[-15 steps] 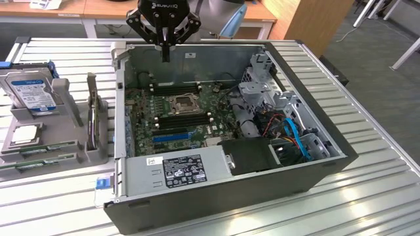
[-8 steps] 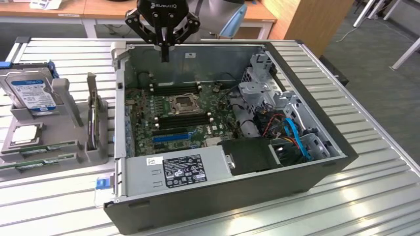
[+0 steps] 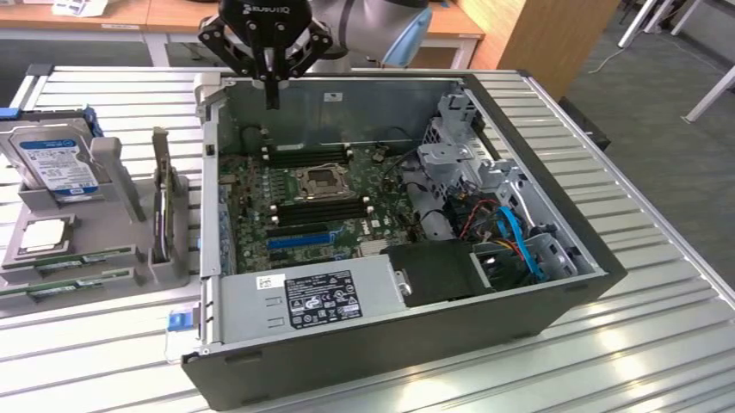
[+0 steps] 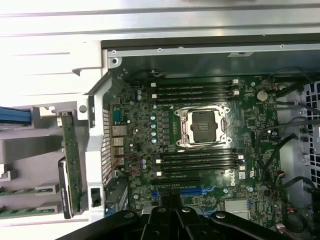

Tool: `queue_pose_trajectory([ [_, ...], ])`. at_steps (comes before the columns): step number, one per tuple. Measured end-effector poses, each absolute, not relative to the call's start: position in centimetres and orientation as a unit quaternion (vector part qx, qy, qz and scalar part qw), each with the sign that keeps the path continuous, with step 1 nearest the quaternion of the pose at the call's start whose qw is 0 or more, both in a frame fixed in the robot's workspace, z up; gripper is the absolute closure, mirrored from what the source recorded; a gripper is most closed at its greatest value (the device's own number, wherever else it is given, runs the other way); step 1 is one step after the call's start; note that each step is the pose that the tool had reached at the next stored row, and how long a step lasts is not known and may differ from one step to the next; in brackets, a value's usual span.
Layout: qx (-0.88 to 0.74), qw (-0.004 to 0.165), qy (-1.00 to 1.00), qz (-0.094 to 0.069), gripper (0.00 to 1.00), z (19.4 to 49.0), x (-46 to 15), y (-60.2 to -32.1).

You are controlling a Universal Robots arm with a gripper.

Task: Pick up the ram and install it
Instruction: 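Reach for the ram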

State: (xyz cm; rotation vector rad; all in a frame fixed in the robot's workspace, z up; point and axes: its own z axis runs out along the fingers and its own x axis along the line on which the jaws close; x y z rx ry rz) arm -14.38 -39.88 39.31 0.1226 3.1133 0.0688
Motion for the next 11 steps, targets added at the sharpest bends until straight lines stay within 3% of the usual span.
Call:
queue_pose_trajectory([
  [11, 0.041, 0.013, 0.999, 0.022, 0.90, 39.3, -16.8, -39.9],
])
